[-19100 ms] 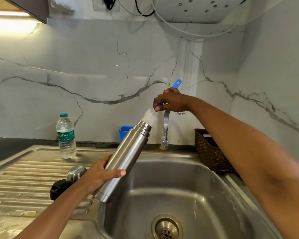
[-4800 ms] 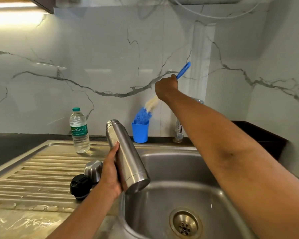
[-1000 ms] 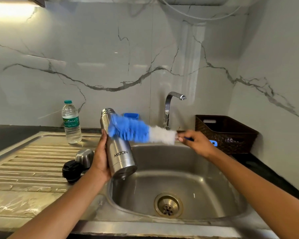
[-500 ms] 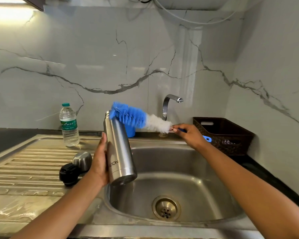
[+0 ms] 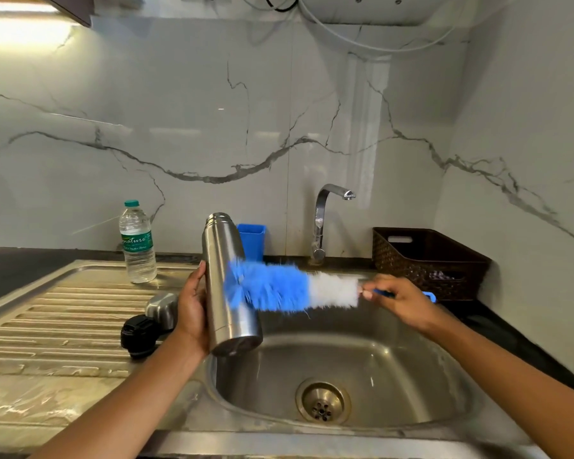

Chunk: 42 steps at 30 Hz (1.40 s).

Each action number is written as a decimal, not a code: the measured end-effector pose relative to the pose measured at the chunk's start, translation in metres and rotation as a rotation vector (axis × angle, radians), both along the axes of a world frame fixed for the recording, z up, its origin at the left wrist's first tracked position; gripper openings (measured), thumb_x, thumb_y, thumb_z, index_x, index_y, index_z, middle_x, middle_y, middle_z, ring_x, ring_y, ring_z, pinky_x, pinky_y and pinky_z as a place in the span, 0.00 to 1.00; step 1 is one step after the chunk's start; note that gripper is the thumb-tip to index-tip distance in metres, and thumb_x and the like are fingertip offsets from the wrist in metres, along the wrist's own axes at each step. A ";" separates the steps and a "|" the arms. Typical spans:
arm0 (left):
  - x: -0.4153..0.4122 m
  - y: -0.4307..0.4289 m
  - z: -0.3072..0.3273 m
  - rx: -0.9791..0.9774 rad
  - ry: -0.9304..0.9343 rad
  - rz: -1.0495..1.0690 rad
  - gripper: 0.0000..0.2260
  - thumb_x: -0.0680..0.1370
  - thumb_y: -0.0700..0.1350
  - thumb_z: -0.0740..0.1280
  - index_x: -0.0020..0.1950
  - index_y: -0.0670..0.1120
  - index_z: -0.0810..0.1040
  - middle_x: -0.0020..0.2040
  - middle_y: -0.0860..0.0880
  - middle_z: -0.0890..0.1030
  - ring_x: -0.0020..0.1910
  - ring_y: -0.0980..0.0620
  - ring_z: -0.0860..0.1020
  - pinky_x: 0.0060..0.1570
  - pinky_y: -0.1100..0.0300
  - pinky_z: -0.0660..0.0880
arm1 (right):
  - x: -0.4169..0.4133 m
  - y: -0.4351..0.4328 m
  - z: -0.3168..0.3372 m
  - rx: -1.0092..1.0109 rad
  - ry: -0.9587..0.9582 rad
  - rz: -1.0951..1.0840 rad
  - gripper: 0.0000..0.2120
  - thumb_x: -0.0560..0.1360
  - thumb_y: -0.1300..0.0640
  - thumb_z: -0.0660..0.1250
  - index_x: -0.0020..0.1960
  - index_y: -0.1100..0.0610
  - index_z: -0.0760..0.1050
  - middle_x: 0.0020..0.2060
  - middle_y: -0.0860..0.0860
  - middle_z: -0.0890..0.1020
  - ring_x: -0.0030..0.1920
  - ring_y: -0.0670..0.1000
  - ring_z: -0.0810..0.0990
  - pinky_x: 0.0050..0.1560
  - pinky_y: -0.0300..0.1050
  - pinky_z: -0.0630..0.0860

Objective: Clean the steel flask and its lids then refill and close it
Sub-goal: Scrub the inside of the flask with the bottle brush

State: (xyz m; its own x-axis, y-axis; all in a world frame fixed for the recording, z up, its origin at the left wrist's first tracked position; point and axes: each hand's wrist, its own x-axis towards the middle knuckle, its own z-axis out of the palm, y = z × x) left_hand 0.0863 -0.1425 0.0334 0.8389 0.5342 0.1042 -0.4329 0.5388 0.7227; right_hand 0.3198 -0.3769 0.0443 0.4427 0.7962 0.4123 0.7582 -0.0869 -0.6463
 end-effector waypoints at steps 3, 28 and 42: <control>0.000 -0.003 0.001 0.025 -0.035 -0.014 0.32 0.69 0.66 0.66 0.61 0.42 0.77 0.50 0.40 0.82 0.44 0.44 0.83 0.43 0.51 0.82 | 0.011 0.043 0.009 0.113 0.030 -0.055 0.08 0.75 0.63 0.67 0.51 0.52 0.80 0.46 0.51 0.81 0.46 0.40 0.78 0.46 0.29 0.70; 0.002 0.006 -0.002 0.078 -0.002 0.113 0.26 0.71 0.65 0.62 0.55 0.45 0.77 0.40 0.43 0.81 0.35 0.46 0.81 0.34 0.56 0.80 | 0.001 0.076 0.022 0.154 0.169 -0.006 0.09 0.76 0.61 0.67 0.50 0.49 0.80 0.49 0.48 0.82 0.53 0.46 0.79 0.57 0.33 0.72; 0.000 0.002 0.002 0.060 0.000 0.072 0.30 0.72 0.68 0.56 0.62 0.47 0.76 0.52 0.40 0.83 0.45 0.42 0.82 0.44 0.51 0.79 | -0.003 0.013 0.009 0.052 0.055 -0.006 0.10 0.75 0.63 0.67 0.48 0.48 0.80 0.44 0.45 0.81 0.46 0.35 0.79 0.50 0.31 0.72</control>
